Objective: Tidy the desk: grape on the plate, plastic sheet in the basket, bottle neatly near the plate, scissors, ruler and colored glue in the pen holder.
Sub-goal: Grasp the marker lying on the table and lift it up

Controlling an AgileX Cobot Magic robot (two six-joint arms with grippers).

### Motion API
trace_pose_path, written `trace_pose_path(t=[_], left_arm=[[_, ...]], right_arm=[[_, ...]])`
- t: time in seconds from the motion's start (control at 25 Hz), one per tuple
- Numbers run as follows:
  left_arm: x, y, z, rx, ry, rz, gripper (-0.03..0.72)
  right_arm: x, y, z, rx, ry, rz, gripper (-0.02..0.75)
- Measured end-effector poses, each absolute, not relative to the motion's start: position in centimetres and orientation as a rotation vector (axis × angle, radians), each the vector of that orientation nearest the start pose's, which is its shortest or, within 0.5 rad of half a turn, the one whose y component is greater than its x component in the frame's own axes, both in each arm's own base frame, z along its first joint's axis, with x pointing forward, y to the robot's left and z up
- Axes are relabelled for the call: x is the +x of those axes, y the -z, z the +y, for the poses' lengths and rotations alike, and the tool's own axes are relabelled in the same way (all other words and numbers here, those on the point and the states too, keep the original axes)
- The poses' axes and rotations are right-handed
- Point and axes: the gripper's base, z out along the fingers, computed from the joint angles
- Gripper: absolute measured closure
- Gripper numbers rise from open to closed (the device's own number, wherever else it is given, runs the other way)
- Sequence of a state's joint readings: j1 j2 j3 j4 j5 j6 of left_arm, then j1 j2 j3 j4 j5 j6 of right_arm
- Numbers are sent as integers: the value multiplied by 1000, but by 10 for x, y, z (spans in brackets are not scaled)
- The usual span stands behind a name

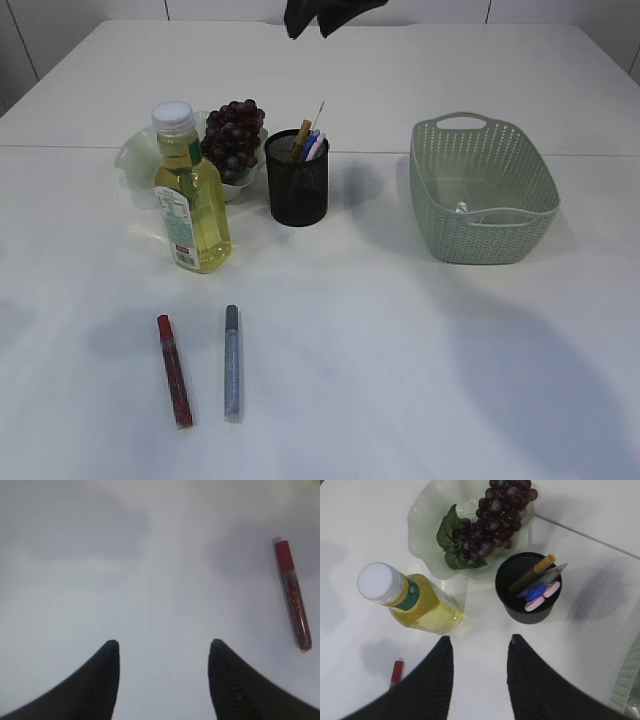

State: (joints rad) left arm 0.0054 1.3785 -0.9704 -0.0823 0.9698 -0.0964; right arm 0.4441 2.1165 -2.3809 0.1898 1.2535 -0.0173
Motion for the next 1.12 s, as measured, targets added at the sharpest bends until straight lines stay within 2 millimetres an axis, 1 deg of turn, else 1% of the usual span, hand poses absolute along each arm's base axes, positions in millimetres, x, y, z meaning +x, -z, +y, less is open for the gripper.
trace_pose_path(t=[0.12,0.24,0.32,0.4,0.56,0.68,0.76,0.92,1.04,1.12], left_arm=[[254,-262,-5,-198,125,2851,273],[256,-263,-5,-200,128,2835,273],[256,-263,-5,-201,130,2828,273],[257,-263,-5,-201,130,2820,273],[258,-263,-5,-202,132,2812,273],[258,-263,-5,-204,137,2807,273],[258,-264,-5,-205,139,2804,273],[259,-264,-5,-205,139,2799,273],[259,-264,-5,-207,142,2796,273],[259,-264,-5,-207,142,2796,273]], right_arm=[[400,-379,234,-567,-438,2451,437],[391,-369,250,-561,-454,2498,437],[387,-356,260,-561,-455,2551,437],[382,-335,266,-561,-442,2629,437],[374,-295,270,-518,-406,2791,437],[365,-275,276,-460,-380,2876,437],[357,-268,283,-431,-362,2907,437],[345,-251,305,-408,-310,2944,437],[336,-231,323,-392,-242,2966,437],[336,-214,331,-374,-215,2982,437]])
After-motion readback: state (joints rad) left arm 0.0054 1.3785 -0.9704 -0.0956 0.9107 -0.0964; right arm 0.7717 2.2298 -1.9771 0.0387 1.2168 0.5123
